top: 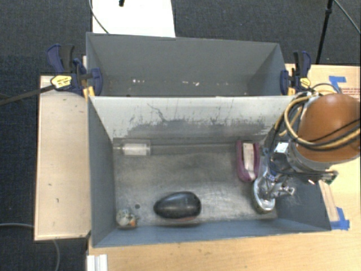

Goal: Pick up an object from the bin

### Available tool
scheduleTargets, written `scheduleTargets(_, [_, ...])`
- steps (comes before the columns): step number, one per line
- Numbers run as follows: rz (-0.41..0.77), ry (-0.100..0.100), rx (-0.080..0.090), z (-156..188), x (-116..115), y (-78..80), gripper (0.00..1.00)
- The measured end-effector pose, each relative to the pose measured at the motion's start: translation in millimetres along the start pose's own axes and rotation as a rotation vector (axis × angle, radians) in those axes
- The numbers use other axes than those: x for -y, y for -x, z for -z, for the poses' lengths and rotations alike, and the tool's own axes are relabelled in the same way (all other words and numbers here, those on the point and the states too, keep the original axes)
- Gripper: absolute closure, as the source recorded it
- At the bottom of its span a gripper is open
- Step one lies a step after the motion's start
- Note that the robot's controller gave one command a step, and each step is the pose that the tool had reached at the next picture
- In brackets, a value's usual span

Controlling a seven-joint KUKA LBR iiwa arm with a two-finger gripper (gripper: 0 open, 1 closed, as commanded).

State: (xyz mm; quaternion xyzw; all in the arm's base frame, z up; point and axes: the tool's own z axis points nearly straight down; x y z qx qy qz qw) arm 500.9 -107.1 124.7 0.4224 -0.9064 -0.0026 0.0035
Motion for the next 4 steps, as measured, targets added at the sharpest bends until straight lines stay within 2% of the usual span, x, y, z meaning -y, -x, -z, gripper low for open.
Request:
scheduleTargets(1, [0.002, -0.008, 0.006, 4.4, 1.9, 3.2, 0.00])
scheduleTargets(2, [0.513, -0.001, 0.016, -52.1, 29.2, 14.8, 0.00])
scheduleTargets(3, [0.506, -0.010, 0.009, -52.5, 33.9, 9.9, 1.00])
scheduleTargets(4, [0.693, -0.008, 0.003, 134.8, 29.1, 18.6, 1.00])
